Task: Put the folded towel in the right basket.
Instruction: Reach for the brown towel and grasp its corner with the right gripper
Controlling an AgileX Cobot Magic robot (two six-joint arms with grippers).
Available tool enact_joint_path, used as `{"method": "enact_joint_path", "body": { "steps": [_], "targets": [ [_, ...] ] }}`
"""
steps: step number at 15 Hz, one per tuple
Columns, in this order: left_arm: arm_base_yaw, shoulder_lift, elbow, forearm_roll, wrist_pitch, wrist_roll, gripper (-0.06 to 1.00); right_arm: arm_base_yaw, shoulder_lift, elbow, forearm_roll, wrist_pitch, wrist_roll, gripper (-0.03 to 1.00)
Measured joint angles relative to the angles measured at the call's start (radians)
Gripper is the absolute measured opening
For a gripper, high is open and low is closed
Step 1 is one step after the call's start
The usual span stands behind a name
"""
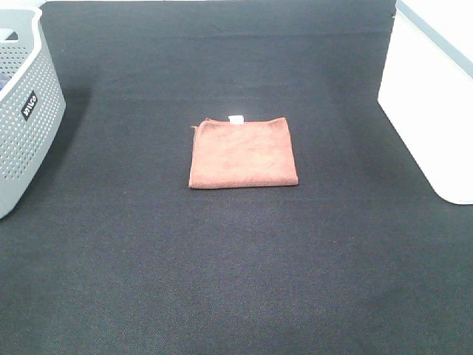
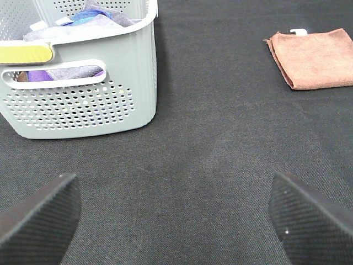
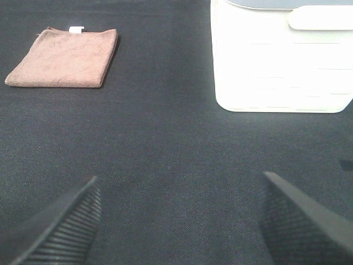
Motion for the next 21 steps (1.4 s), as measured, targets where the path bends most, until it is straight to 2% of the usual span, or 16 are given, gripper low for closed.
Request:
{"method": "enact_joint_path", "body": {
  "steps": [21],
  "targets": [
    [0.000,0.000,0.000,0.000,0.000,0.000,0.88,0.000,0.000,0.000,0.000,0.000,0.000,0.73]
  ]
}}
